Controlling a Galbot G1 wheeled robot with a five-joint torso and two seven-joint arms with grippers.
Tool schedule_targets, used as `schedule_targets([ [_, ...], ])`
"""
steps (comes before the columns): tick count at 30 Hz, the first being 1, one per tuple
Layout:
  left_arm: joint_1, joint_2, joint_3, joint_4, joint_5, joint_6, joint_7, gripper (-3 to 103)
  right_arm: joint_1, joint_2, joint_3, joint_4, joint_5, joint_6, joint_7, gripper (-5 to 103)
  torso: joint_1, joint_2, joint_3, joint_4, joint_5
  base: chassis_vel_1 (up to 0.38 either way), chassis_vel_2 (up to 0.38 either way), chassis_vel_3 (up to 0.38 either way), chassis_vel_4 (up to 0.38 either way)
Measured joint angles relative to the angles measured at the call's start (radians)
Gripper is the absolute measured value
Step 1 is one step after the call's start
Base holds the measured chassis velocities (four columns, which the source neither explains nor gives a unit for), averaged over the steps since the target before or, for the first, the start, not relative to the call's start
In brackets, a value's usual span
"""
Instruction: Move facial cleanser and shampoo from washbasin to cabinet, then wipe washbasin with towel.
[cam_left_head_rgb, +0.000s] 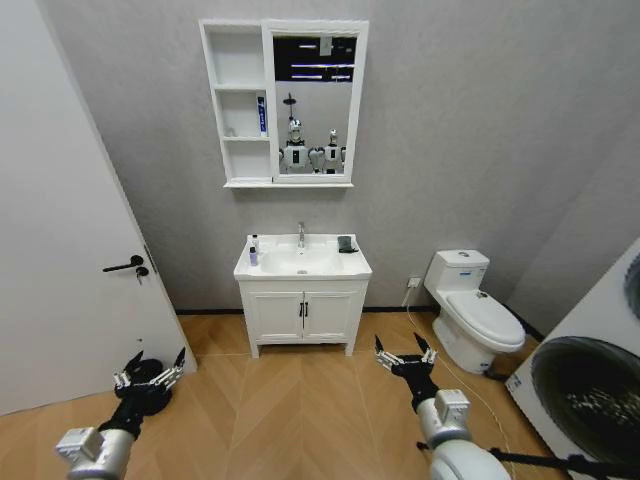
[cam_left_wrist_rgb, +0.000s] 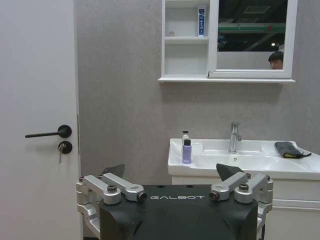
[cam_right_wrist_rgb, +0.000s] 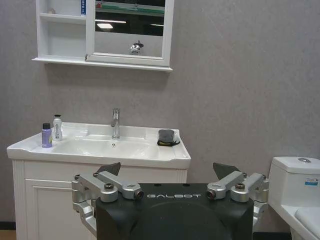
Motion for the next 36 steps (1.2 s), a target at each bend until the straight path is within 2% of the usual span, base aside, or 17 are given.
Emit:
schedule_targets([
  [23, -0.005, 0.003, -0.002, -0.002, 0.012, -0.005, 0.005, 100, -0.011, 0.013, 0.002, -0.013, -0.021, 0.023, -0.017, 100, 0.000, 0.000, 0.000, 0.0001, 0.0000, -0.007, 0.005, 0.008, -0.005],
  [35, 0.010, -0.019, -0.002, -0.025, 0.027, -0.032, 0.011, 100, -0.023, 0.015, -0.004, -0.023, -0.038, 0.031, -0.022, 100, 0.000, 0.000, 0.000, -0.0001, -0.0005, -0.166, 0.170, 0.179, -0.182],
  [36, 0.009, -0.020, -0.004, -0.025, 0.026, -0.033, 0.011, 100, -0.025, 0.016, -0.005, -0.024, -0.040, 0.033, -0.024, 100, 0.000, 0.000, 0.000, 0.0000, 0.0004, -0.251, 0.273, 0.274, -0.232],
])
